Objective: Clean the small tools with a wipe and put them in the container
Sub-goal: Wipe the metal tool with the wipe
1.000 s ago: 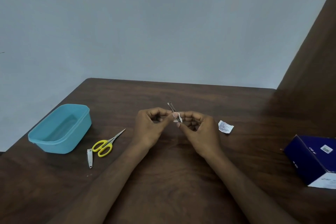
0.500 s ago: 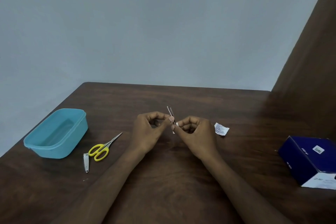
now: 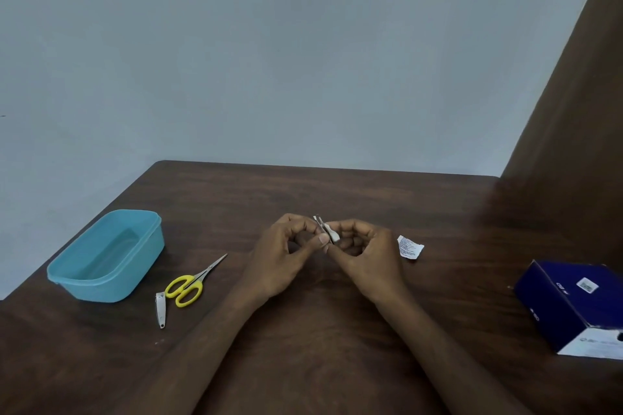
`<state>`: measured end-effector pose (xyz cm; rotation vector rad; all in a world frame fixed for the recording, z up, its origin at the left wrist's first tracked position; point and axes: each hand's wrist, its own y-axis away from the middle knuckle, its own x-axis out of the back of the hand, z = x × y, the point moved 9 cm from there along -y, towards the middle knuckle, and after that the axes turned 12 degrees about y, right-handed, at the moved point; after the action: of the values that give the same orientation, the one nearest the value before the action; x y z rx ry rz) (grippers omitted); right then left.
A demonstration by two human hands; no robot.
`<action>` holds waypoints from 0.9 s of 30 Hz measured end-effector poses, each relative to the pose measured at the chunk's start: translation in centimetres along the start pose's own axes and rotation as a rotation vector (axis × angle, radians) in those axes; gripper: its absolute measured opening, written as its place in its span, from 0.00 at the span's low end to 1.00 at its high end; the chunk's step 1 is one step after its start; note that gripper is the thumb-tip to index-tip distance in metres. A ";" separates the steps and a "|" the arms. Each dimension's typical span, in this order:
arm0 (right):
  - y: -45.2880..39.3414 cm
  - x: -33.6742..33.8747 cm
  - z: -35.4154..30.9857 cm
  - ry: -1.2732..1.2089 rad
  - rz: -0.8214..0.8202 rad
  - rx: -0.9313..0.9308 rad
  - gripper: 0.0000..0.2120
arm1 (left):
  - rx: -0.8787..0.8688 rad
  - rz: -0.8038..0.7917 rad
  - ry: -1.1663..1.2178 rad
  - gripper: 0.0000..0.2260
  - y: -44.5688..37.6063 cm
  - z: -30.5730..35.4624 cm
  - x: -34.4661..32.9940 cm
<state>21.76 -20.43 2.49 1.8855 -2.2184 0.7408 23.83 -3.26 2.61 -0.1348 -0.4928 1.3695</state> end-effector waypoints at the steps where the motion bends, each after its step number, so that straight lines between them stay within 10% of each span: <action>1: 0.1 -0.2 -0.2 0.012 -0.021 0.018 0.11 | -0.001 -0.011 -0.004 0.03 0.1 0.0 -0.1; 27: -0.1 0.2 0.3 -0.192 -0.017 -0.068 0.09 | 0.027 -0.174 -0.144 0.06 0.8 0.5 -1.5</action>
<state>21.88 -20.77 2.40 2.0167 -2.3015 0.4935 22.67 -4.67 2.37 0.0287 -0.5930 1.2198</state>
